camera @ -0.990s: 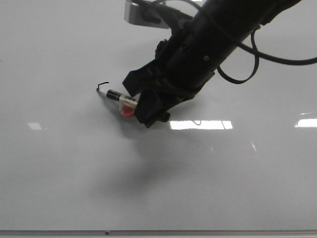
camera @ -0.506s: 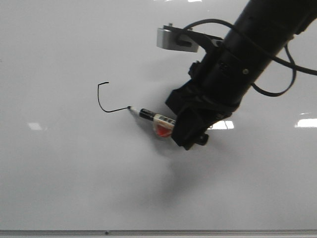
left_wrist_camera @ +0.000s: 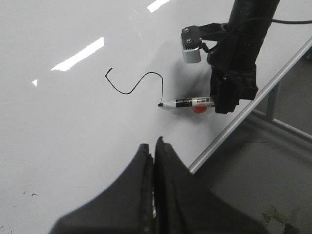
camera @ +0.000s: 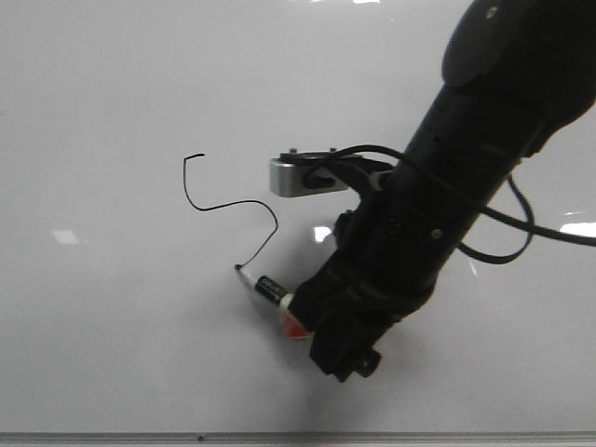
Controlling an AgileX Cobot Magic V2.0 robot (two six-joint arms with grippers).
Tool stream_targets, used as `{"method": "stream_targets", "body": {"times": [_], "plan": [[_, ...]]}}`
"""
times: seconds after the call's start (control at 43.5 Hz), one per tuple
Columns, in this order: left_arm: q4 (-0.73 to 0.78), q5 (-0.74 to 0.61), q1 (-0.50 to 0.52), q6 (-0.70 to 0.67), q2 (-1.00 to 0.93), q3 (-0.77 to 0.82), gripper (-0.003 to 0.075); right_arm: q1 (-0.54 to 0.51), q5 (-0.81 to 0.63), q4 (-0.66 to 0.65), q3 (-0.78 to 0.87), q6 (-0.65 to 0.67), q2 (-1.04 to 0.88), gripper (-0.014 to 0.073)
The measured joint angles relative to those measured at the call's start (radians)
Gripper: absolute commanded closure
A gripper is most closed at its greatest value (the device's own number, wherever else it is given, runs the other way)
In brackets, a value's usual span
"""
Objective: Write number 8 on whiteboard
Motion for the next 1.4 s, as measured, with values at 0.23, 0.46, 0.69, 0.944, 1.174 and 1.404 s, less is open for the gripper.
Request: {"method": "stream_targets", "body": {"times": [0.23, 0.46, 0.69, 0.944, 1.174, 1.404], "plan": [[0.000, 0.000, 0.000, 0.000, 0.000, 0.000, 0.0739, 0.043, -0.003, 0.032, -0.110, 0.041, 0.034, 0.0651], [0.000, 0.000, 0.000, 0.000, 0.000, 0.000, 0.0739, -0.016, 0.045, 0.034, -0.107, 0.054, -0.004, 0.0651], [0.000, 0.000, 0.000, 0.000, 0.000, 0.000, 0.0739, -0.069, 0.053, 0.023, -0.122, 0.056, -0.066, 0.0651], [0.000, 0.000, 0.000, 0.000, 0.000, 0.000, 0.0739, 0.014, 0.067, 0.006, -0.252, 0.084, 0.032, 0.0651], [0.000, 0.002, 0.000, 0.000, 0.000, 0.000, 0.0729, 0.076, 0.116, -0.076, -0.272, 0.109, -0.072, 0.0651], [0.086, 0.030, 0.000, 0.018, 0.107, -0.094, 0.0376, 0.118, 0.335, -0.477, -0.379, 0.109, -0.264, 0.0651]]}}
